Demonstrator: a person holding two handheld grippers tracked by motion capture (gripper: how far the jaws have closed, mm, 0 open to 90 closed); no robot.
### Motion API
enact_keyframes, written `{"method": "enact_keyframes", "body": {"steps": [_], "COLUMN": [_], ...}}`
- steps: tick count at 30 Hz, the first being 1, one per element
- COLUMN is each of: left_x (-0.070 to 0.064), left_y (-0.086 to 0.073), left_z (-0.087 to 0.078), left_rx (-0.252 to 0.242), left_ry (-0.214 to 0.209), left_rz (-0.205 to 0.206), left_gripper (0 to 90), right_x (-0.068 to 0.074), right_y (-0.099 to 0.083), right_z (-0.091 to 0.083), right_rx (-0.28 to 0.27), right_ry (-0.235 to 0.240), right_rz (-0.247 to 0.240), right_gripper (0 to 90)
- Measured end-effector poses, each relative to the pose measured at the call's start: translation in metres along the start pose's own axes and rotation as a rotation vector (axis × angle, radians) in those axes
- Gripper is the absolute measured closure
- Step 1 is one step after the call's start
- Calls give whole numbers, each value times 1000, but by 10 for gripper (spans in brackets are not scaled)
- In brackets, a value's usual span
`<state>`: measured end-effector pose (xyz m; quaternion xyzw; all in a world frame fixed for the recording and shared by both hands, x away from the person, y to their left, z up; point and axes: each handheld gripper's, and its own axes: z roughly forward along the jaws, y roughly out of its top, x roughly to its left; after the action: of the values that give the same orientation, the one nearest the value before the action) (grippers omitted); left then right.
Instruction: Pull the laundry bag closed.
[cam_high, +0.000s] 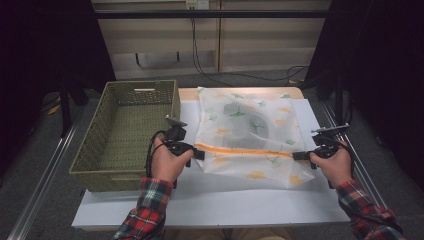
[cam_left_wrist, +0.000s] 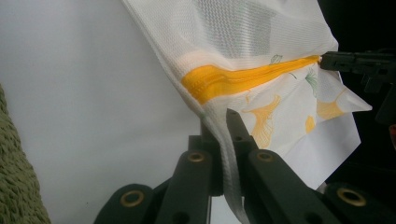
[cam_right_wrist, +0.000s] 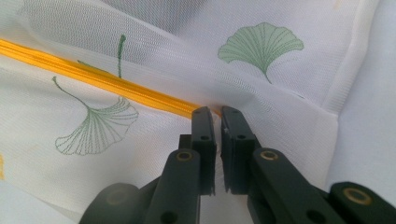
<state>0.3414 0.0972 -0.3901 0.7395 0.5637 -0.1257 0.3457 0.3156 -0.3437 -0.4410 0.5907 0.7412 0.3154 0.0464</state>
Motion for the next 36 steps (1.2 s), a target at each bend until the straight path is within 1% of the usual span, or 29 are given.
{"method": "enact_keyframes", "body": {"steps": [2,3,4,5,7,10,13,16,20,21,28,33,35,36], "left_x": [0,0,1,1,1,1,1,1,1,1,1,2,1,2], "left_y": [0,0,0,0,0,0,0,0,1,1,1,0,0,1], "left_z": [0,0,0,-1,0,0,0,0,-1,-1,-1,-1,-1,-1], "left_rx": [2,-1,2,0,3,6,10,4,7,-1,2,3,1,3], "left_ry": [2,6,3,-1,0,-1,-2,0,-6,-4,-5,-6,1,4], "left_rz": [5,1,6,1,2,2,8,4,9,1,4,2,-2,4], "left_gripper": [899,899,899,899,899,899,899,899,898,898,899,898,899,899], "right_x": [0,0,0,-1,-3,-3,-3,-4,-4,-4,-6,-6,-7,-7], "right_y": [0,0,0,-1,-1,-2,-2,-2,-3,-3,-3,-4,-4,-4], "right_z": [0,0,-1,-1,-2,-1,-2,-1,-2,-2,-5,-6,-6,-7], "right_rx": [1,1,2,3,-3,0,0,3,0,2,-4,-9,-9,-3], "right_ry": [-2,-2,-11,-13,-6,-7,-7,-19,-13,-14,-15,-9,-5,-22], "right_rz": [0,0,-3,-4,3,-4,2,-4,0,1,11,10,8,7], "right_gripper": [850,850,850,850,850,850,850,850,850,850,850,850,850,850]}}
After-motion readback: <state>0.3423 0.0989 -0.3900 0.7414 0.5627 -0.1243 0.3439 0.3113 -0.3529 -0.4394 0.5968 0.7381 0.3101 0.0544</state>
